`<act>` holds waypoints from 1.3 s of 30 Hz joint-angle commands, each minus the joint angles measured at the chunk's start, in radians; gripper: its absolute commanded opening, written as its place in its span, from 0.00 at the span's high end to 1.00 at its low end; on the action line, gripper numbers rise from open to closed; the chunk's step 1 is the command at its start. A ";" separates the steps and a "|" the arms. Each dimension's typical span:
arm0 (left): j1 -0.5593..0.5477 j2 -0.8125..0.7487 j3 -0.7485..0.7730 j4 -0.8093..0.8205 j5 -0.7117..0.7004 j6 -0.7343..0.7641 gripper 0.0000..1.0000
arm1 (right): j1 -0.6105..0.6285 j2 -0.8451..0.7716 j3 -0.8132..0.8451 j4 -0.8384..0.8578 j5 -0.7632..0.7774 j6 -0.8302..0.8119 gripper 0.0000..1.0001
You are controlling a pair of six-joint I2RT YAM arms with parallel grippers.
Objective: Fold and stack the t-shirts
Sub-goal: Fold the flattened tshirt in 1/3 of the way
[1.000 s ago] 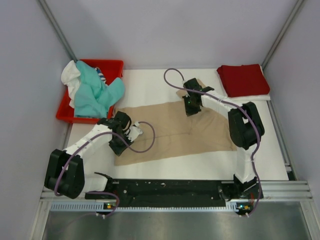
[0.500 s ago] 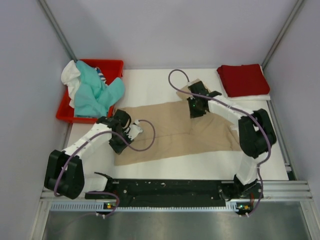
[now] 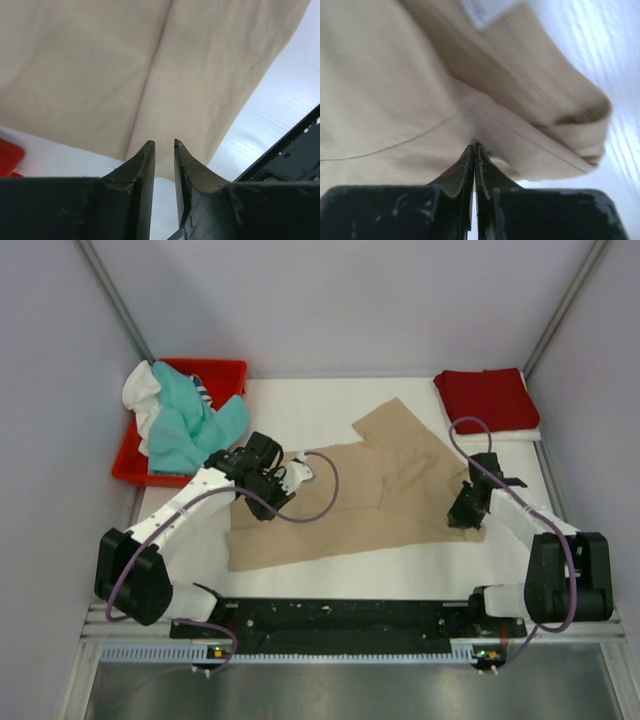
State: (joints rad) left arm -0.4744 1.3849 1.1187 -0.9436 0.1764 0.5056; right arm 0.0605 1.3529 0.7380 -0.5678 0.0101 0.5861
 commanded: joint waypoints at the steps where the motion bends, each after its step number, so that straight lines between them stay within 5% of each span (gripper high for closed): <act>1: -0.024 -0.047 -0.118 -0.047 0.025 0.054 0.72 | -0.115 -0.095 -0.064 -0.006 -0.015 0.084 1.00; 10: -0.047 -0.195 -0.345 -0.084 -0.047 0.171 0.63 | -0.252 -0.080 -0.019 -0.089 0.077 0.112 0.97; 13: -0.047 -0.210 -0.420 -0.048 -0.162 0.174 0.60 | -0.254 -0.121 0.008 -0.170 0.126 0.152 0.53; 15: -0.047 -0.219 -0.460 -0.018 -0.251 0.174 0.57 | -0.260 -0.146 0.003 -0.219 0.136 0.181 0.37; 20: -0.047 -0.230 -0.543 0.084 -0.373 0.159 0.56 | -0.280 -0.186 -0.063 -0.247 0.119 0.251 0.33; 27: -0.046 -0.218 -0.614 0.206 -0.416 0.134 0.59 | -0.307 -0.040 -0.060 -0.132 0.151 0.288 0.52; 30: -0.046 -0.222 -0.649 0.247 -0.429 0.122 0.78 | -0.321 0.018 -0.071 -0.081 0.179 0.299 0.65; 32: -0.044 -0.227 -0.658 0.261 -0.442 0.105 1.00 | -0.340 0.031 -0.086 -0.055 0.162 0.300 0.87; 36: -0.035 -0.251 -0.657 0.229 -0.451 0.099 1.00 | -0.451 -0.007 -0.127 -0.050 0.090 0.296 1.00; 39: -0.035 -0.287 -0.626 0.137 -0.399 0.102 1.00 | -0.571 -0.104 -0.184 -0.067 0.027 0.302 1.00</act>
State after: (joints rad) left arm -0.5148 1.1404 0.4831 -0.7551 -0.2810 0.6262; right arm -0.3706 1.3178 0.6434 -0.6956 0.0170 0.8730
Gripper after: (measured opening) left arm 0.007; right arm 0.026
